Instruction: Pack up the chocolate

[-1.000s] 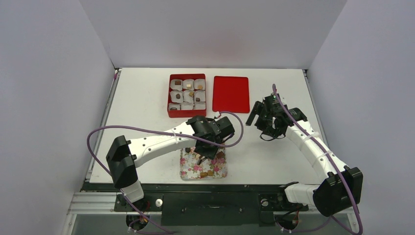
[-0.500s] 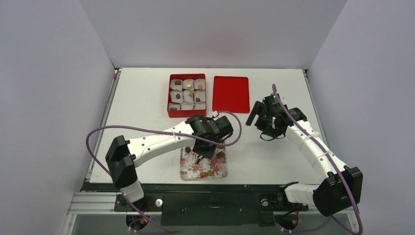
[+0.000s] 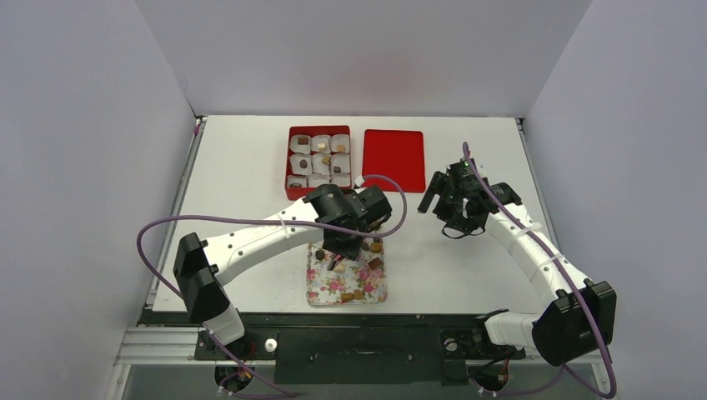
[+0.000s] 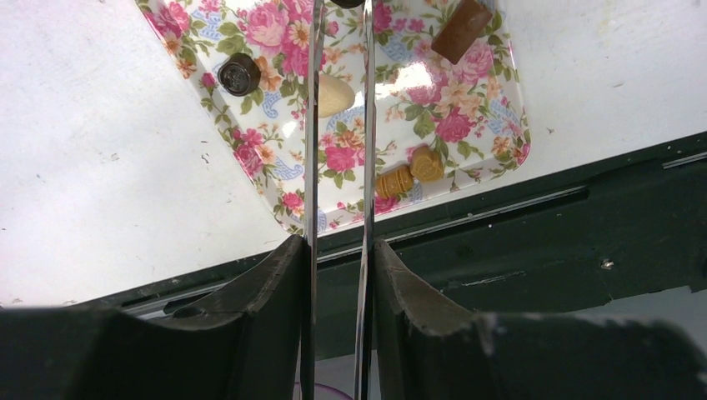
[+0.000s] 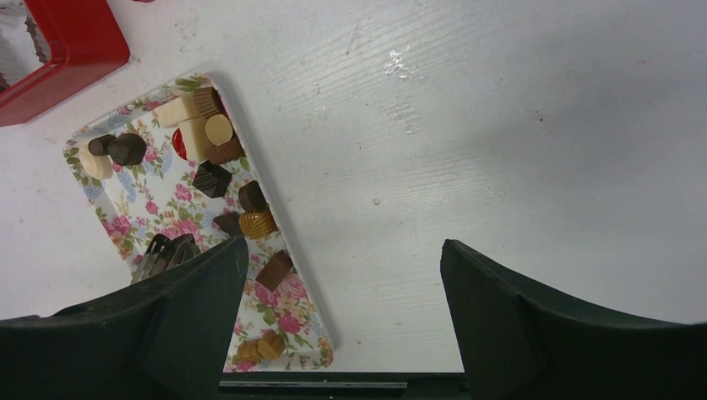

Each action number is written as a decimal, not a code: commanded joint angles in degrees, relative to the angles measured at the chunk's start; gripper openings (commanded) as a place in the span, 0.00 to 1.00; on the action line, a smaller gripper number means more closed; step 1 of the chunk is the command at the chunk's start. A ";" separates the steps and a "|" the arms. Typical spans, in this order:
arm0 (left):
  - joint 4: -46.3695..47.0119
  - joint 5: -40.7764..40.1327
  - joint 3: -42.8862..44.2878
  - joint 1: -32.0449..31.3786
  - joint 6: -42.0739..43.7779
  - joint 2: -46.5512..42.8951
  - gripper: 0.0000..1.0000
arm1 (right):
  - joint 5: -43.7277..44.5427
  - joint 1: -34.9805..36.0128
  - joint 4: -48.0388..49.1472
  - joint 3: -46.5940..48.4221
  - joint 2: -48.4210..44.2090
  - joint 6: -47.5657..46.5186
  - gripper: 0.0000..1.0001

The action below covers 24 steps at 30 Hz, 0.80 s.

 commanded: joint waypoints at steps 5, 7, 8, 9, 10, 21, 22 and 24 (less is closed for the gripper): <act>-1.75 -1.63 4.58 2.02 0.33 -3.10 0.27 | -0.25 -0.06 1.65 0.90 0.80 -0.28 0.81; -1.94 -1.87 5.38 2.73 0.59 -3.19 0.27 | -0.31 -0.05 1.65 1.02 0.93 -0.36 0.81; -2.05 -2.05 5.71 3.31 0.67 -3.16 0.27 | -0.40 -0.11 1.69 1.04 1.13 -0.41 0.81; -2.13 -2.14 6.32 3.68 0.89 -3.20 0.27 | -0.51 -0.08 1.72 1.23 1.23 -0.43 0.81; -2.14 -2.20 6.62 4.45 1.05 -3.23 0.27 | -0.64 -0.05 1.60 1.41 1.45 -0.45 0.81; -2.33 -2.97 14.91 13.76 5.62 -0.44 0.27 | -2.26 -0.04 1.43 5.24 4.50 -0.96 0.81; -2.33 -2.99 16.18 15.12 5.91 0.05 0.27 | -2.46 -0.04 1.35 5.98 5.06 -1.02 0.81; -2.25 -2.97 18.17 17.12 6.76 1.62 0.27 | -2.73 -0.08 1.01 7.19 5.95 -1.17 0.81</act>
